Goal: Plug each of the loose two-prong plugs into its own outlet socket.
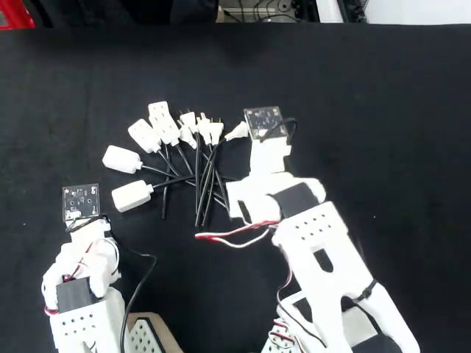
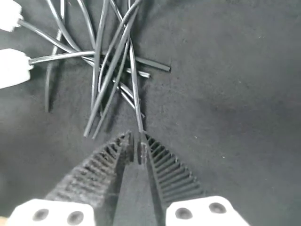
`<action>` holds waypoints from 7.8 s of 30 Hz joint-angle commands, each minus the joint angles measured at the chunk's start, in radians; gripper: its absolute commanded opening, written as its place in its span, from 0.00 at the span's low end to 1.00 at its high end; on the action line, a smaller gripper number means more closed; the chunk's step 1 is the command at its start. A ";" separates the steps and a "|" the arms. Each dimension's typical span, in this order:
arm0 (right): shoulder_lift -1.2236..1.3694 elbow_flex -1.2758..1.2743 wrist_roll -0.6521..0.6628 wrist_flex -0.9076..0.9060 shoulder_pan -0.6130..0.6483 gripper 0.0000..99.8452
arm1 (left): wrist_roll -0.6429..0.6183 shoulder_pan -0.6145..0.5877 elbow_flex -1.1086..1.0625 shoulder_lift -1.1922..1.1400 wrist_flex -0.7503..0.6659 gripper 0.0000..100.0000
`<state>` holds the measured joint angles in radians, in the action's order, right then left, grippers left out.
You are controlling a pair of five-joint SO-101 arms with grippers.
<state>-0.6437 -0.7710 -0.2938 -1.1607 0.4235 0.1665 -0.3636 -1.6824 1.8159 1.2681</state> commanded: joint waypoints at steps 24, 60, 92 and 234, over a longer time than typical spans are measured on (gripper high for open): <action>0.332 0.073 -0.005 0.112 -0.299 0.01 | 0.003 -0.004 -0.018 0.003 0.005 0.03; 0.483 0.065 0.483 0.247 -0.422 0.01 | -0.327 0.044 0.828 -0.905 -0.276 0.03; 0.484 0.062 0.483 0.247 -0.422 0.01 | -0.961 0.189 1.340 -1.840 -0.382 0.03; 0.476 0.058 0.511 0.241 -0.420 0.01 | 0.210 0.447 2.310 -2.113 0.491 0.03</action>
<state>-0.1603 -0.7572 0.2171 -0.9122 0.0107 0.2923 -0.0230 0.8263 -0.3567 1.7530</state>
